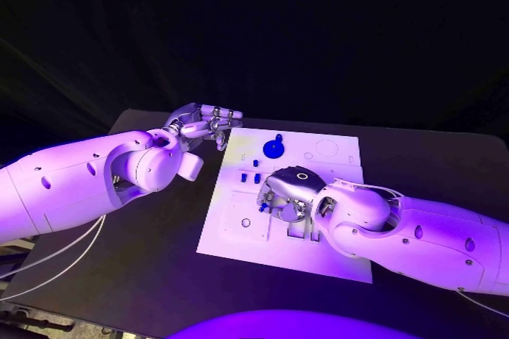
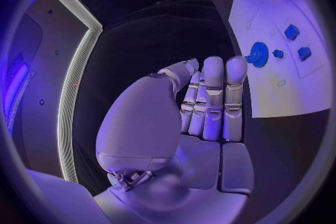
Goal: Assemble the parts on the task board
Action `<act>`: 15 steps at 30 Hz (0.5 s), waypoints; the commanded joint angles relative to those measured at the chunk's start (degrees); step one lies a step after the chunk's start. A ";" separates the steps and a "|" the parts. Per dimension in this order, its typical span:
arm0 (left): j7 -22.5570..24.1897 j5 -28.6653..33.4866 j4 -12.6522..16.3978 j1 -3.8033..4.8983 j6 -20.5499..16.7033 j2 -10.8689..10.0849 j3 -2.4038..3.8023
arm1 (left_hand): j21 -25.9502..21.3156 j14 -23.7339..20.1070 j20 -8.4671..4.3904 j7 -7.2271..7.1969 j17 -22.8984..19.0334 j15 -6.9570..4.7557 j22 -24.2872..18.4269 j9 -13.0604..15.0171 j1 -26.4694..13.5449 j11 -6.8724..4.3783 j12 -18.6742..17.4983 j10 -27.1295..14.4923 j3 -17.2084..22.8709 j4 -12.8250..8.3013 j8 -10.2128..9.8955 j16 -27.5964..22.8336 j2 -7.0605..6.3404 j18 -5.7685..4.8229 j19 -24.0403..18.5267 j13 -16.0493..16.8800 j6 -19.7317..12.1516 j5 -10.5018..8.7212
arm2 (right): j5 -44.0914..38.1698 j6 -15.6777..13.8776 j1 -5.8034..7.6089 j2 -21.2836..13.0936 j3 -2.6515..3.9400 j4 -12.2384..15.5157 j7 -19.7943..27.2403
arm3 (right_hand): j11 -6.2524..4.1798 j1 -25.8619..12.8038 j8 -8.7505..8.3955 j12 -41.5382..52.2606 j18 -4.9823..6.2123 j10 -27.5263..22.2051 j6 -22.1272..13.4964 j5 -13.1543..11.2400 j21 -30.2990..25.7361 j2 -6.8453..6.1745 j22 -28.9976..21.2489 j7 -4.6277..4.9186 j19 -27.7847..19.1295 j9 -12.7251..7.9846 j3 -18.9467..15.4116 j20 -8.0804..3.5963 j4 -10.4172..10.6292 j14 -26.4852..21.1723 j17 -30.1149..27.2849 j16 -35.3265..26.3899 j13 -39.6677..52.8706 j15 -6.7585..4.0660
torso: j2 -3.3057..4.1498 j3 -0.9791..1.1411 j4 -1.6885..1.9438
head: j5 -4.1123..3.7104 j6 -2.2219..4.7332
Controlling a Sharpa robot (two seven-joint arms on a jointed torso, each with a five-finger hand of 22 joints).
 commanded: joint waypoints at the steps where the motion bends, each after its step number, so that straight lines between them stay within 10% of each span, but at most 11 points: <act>1: -0.05 0.26 0.18 0.03 0.85 0.12 0.03 | -0.26 -0.33 0.13 -0.07 -0.05 0.02 -0.04 -0.07 -0.41 0.06 0.36 -0.35 0.07 -0.31 -0.02 -0.26 -0.01 0.86 -0.44 -0.05 -0.40 0.23 | -0.38 1.09 -0.15 0.15 -0.03 -0.25 0.48 | 0.07 -0.03 0.13 -0.30 -0.19 0.30 0.34 0.41 0.25 0.38 9.84 -0.02 2.94 0.05 -0.11 -0.40 -0.33 2.80 0.07 0.22 0.01 -0.42 | 0.02 0.01 0.05 | 0.06 -0.09; 15: -0.49 0.24 0.22 0.03 1.23 0.10 0.03 | -0.32 -0.34 0.14 -0.06 -0.08 0.03 -0.11 -0.07 -0.45 0.07 0.40 -0.40 0.07 -0.32 -0.01 -0.26 -0.01 0.87 -0.47 -0.06 -0.43 0.22 | -1.86 1.72 -0.39 1.12 -0.07 -0.90 -0.62 | 0.08 -0.08 0.12 -0.32 -0.24 0.32 0.34 0.43 0.50 0.40 9.99 -0.01 3.02 0.07 -0.11 -0.40 -0.37 2.83 0.25 0.37 0.00 -0.40 | 0.00 -0.02 -0.01 | 0.28 -0.28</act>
